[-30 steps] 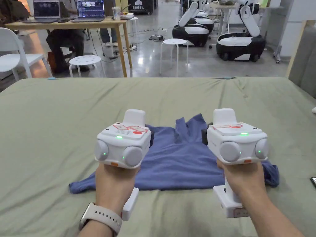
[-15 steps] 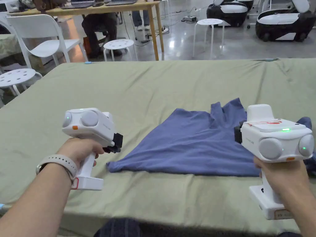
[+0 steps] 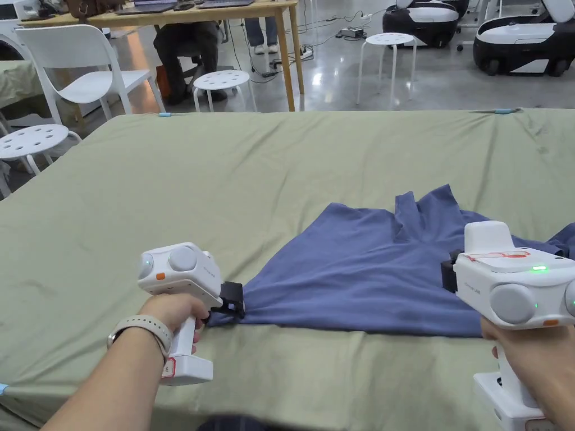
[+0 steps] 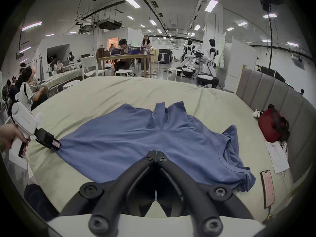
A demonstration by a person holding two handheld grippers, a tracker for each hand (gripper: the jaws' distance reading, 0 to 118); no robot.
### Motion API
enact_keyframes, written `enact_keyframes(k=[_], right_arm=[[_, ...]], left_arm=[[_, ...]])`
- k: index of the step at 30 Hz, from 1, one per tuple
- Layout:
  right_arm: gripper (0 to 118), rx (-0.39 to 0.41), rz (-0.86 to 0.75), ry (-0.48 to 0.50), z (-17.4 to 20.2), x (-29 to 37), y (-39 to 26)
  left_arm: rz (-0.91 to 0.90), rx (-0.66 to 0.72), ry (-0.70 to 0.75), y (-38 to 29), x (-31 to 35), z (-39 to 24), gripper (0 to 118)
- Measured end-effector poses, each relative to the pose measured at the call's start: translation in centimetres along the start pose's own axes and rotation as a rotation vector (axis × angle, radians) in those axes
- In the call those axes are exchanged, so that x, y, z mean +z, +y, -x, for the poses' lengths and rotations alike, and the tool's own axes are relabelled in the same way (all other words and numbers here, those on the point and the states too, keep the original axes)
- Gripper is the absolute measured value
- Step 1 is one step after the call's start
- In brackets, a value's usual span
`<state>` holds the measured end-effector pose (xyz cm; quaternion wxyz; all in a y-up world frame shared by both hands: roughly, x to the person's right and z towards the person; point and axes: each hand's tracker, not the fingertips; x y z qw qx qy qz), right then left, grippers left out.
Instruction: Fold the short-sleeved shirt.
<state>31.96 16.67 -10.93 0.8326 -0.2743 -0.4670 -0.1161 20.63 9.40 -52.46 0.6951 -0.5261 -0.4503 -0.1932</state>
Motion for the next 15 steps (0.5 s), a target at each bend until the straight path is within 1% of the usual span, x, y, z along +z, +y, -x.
enact_keyframes(k=[2,3,4,5,6,7,9,12,15], right_arm=[[0,-0.01,0.006,-0.006,-0.4,-0.2,-0.4],[0,-0.018,0.01,-0.009,-0.6,-0.3,-0.5],[0,-0.029,0.014,-0.009,-0.7,-0.5,-0.6],[0,-0.038,0.018,-0.006,-0.8,-0.6,-0.7],[0,-0.04,0.022,-0.003,-0.9,-0.8,-0.8],[0,-0.039,0.024,-0.003,-0.9,-1.0,-0.9],[0,-0.03,0.029,0.001,-1.0,-1.3,-0.8],[0,-0.039,0.027,0.005,-2.0,-2.0,-0.1],[0,-0.073,0.031,0.003,-4.3,-3.6,1.2]], left_arm=[[-0.015,0.026,-0.021,0.0,0.4,0.4,64],[-0.011,0.019,-0.009,-0.2,1.0,0.1,60],[-0.01,-0.003,0.013,-0.5,1.6,-0.2,51],[-0.017,-0.016,0.01,-0.5,2.1,-0.3,27],[-0.028,0.012,-0.048,-0.6,2.7,-0.4,3],[-0.028,0.065,-0.07,-0.8,3.4,-0.6,4],[-0.097,-0.073,-0.006,-1.2,4.9,-2.3,4],[-0.237,-0.069,-0.057,-1.8,7.4,-3.5,4],[-0.284,-0.117,-0.023,-2.8,8.2,-4.9,4]])
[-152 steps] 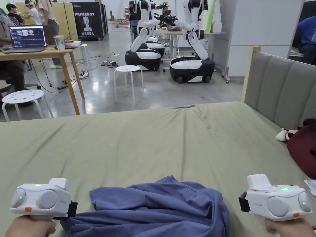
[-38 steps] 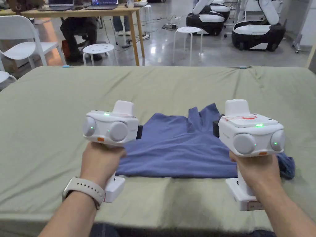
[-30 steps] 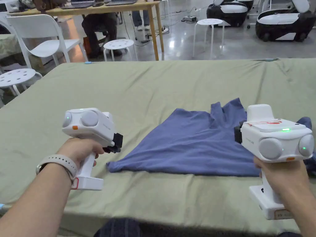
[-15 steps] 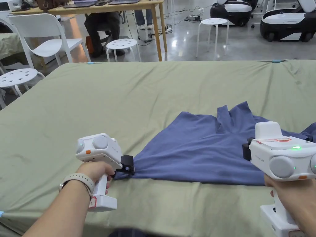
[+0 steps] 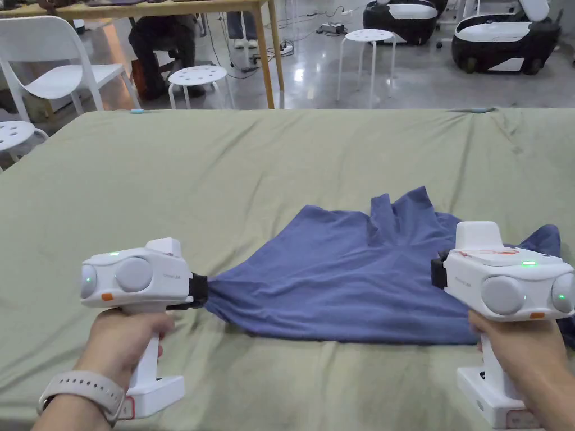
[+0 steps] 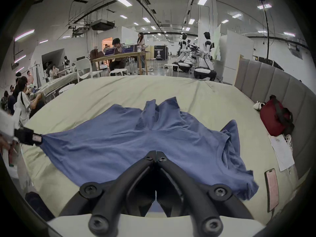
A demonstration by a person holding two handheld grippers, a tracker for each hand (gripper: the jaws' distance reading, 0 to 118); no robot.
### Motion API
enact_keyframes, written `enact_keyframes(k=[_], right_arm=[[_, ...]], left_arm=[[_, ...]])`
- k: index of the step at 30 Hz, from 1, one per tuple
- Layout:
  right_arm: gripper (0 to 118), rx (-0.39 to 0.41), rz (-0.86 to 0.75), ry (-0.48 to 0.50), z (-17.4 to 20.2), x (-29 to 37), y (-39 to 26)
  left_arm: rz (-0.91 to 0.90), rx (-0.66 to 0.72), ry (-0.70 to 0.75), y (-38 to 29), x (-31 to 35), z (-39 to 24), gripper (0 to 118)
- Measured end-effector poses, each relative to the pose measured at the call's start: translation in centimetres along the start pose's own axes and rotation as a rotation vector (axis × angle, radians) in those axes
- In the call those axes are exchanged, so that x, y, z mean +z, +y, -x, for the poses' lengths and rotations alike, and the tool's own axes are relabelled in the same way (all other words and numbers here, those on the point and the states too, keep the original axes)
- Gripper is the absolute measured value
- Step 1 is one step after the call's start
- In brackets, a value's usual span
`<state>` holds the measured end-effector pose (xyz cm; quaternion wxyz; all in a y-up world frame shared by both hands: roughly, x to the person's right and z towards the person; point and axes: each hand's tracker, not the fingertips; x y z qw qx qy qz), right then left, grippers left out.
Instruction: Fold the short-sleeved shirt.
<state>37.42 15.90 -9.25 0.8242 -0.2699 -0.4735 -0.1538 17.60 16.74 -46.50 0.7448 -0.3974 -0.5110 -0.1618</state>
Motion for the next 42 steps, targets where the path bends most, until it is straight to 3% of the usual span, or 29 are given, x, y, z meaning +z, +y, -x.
enact_keyframes(k=[3,7,10,12,14,15,16,17,21,22,23,24,25,26,27,30,33,36,42], right_arm=[[0,0.004,0.042,-0.032,-3.3,-3.5,2.6],[0,0.068,0.197,-0.11,-7.6,-10.3,6.8],[0,0.05,0.188,-0.033,-9.8,-13.9,9.9],[22,0.102,0.171,0.004,-10.7,-16.0,11.3],[43,0.104,0.205,-0.009,-11.3,-18.4,12.1],[80,0.087,0.271,-0.005,-11.5,-19.5,12.2],[108,0.081,0.317,-0.009,-11.7,-20.4,12.0],[118,0.084,0.272,-0.011,-11.8,-21.0,11.4],[106,0.02,0.317,0.007,-12.0,-22.9,9.0],[96,0.018,0.349,0.018,-11.9,-23.1,8.3],[64,0.033,0.388,0.021,-11.8,-23.6,7.7],[42,0.056,0.379,0.021,-11.5,-23.5,7.1],[37,0.081,0.292,0.023,-11.2,-22.6,7.1],[10,0.098,0.247,0.038,-11.0,-21.8,7.3],[2,0.113,0.206,0.057,-11.8,-22.6,7.5],[2,0.12,0.152,0.057,-11.6,-19.8,8.9],[2,0.181,0.088,0.014,-11.0,-16.5,10.6],[2,0.173,0.005,-0.011,-9.9,-12.4,11.8],[2,0.182,-0.15,-0.15,-7.2,-3.5,14.3]], left_arm=[[-0.002,-0.03,0.054,-0.3,-1.7,-0.3,4],[0.017,-0.056,0.071,-0.7,-3.5,-0.9,4],[0.001,-0.123,0.103,-0.9,-4.0,-1.9,4],[0.013,-0.153,0.105,-0.9,-4.1,-2.5,4],[-0.006,-0.154,0.11,-0.8,-4.0,-3.0,4],[-0.008,-0.156,0.107,-0.6,-4.0,-3.1,4],[-0.009,-0.159,0.104,-0.5,-4.0,-3.2,4],[-0.015,-0.163,0.102,-0.2,-4.5,-2.8,4],[-0.02,-0.185,0.083,0.2,-5.1,-2.9,4],[-0.019,-0.191,0.086,0.3,-5.3,-2.8,4],[-0.019,-0.19,0.09,0.5,-5.6,-2.6,4],[-0.017,-0.188,0.094,0.5,-5.7,-2.8,4],[-0.013,-0.184,0.093,0.5,-5.7,-2.8,4],[-0.013,-0.185,0.095,0.6,-5.8,-2.8,4],[-0.015,-0.19,0.099,0.7,-5.9,-2.8,4],[-0.03,-0.188,0.1,0.9,-5.4,-2.9,4],[-0.084,-0.194,0.123,1.4,-4.5,-3.3,4],[-0.195,-0.204,0.12,2.5,-3.4,-3.7,4],[-0.306,-0.276,0.178,8.1,-2.7,-5.8,4]])
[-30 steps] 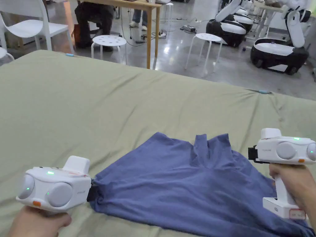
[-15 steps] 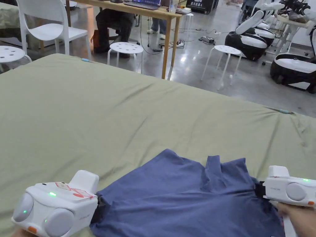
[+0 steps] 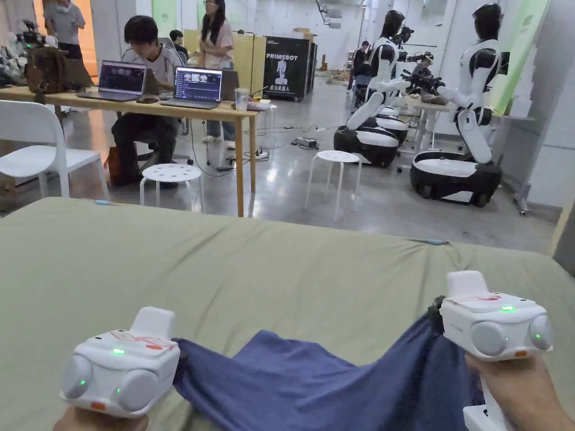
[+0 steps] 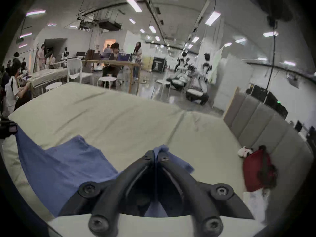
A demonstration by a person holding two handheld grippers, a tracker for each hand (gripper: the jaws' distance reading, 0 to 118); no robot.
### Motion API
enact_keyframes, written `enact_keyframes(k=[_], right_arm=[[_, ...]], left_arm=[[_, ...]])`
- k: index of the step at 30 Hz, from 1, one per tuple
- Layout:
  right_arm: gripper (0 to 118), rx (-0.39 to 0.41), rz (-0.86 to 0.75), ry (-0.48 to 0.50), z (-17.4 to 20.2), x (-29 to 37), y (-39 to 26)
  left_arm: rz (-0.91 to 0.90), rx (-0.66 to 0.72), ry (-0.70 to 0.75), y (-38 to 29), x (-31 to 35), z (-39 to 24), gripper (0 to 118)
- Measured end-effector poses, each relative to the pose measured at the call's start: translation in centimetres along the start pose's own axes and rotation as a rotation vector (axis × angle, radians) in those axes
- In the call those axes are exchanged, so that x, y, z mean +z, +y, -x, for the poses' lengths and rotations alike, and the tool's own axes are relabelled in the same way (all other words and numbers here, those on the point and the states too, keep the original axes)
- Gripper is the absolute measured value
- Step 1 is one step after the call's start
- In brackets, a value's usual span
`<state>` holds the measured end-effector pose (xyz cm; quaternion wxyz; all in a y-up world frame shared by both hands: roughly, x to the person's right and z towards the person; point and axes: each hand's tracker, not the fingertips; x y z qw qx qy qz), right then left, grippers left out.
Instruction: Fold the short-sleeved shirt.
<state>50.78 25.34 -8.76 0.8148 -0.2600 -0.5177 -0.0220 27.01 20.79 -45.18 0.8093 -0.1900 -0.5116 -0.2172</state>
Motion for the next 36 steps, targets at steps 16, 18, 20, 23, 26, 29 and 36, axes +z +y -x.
enact_keyframes(k=[16,18,20,23,26,29,36], right_arm=[[2,0.012,-0.241,-0.326,-9.2,7.8,14.7],[2,0.017,-0.259,-0.355,-9.8,7.5,17.1],[2,0.004,-0.283,-0.376,-10.5,7.3,19.6],[2,-0.017,-0.346,-0.394,-11.4,7.4,23.2],[2,-0.002,-0.395,-0.406,-11.7,7.7,26.4],[2,-0.006,-0.425,-0.406,-12.6,6.4,29.0],[2,0.029,-0.449,-0.409,-11.6,4.5,29.9]], left_arm=[[-0.276,-0.094,0.171,21.3,1.6,1.7,4],[-0.291,-0.114,0.192,24.1,1.3,1.1,4],[-0.31,-0.136,0.226,27.0,1.1,0.7,4],[-0.349,-0.189,0.294,31.0,0.8,0.5,4],[-0.375,-0.171,0.314,34.2,1.1,1.0,4],[-0.389,-0.125,0.315,36.8,1.2,2.0,4],[-0.389,-0.106,0.332,37.1,-0.4,3.4,4]])
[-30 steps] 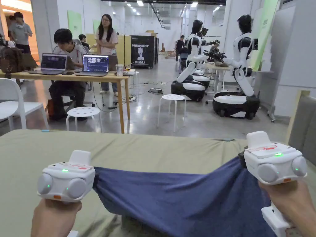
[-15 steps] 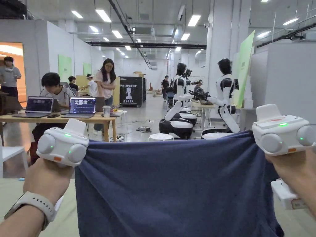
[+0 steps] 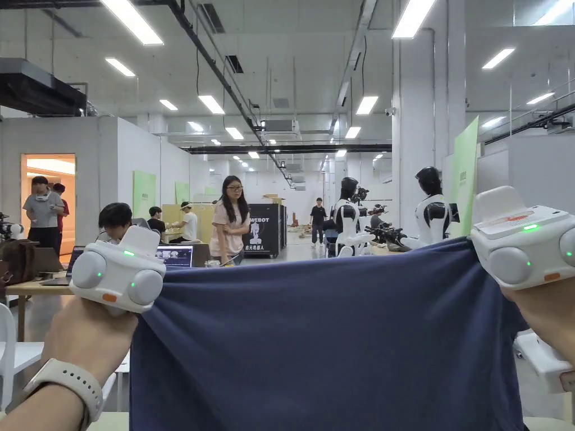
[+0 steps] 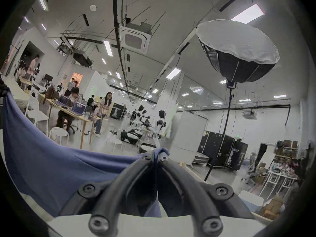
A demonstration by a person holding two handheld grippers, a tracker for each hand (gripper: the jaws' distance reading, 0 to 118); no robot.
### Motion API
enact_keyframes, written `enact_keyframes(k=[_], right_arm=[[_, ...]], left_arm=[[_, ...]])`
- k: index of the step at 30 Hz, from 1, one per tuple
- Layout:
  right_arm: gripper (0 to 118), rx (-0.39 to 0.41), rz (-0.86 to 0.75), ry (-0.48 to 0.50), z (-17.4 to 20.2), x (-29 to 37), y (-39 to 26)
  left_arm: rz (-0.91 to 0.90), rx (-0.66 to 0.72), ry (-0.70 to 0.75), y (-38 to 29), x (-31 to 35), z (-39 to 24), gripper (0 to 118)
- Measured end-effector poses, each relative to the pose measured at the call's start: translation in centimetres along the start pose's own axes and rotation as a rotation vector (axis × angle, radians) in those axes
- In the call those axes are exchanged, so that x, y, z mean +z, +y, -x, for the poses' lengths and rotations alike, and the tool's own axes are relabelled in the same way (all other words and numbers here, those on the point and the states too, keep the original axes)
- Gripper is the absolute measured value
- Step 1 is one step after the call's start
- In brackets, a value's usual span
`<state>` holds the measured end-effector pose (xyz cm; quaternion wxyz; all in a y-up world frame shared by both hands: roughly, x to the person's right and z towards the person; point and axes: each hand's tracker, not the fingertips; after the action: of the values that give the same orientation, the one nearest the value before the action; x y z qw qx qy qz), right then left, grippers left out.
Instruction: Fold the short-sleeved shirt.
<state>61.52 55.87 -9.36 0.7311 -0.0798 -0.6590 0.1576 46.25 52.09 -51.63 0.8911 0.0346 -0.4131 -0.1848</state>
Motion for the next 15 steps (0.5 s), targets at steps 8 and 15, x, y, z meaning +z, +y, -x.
enact_keyframes(k=[8,15], right_arm=[[2,-0.012,0.129,0.057,3.6,-0.5,-7.9],[2,-0.027,0.161,0.08,3.0,2.6,-9.9]], left_arm=[[0.137,-0.001,-0.036,-7.8,-3.0,-1.8,4],[0.183,-0.011,-0.076,-11.2,-0.8,-1.8,4]])
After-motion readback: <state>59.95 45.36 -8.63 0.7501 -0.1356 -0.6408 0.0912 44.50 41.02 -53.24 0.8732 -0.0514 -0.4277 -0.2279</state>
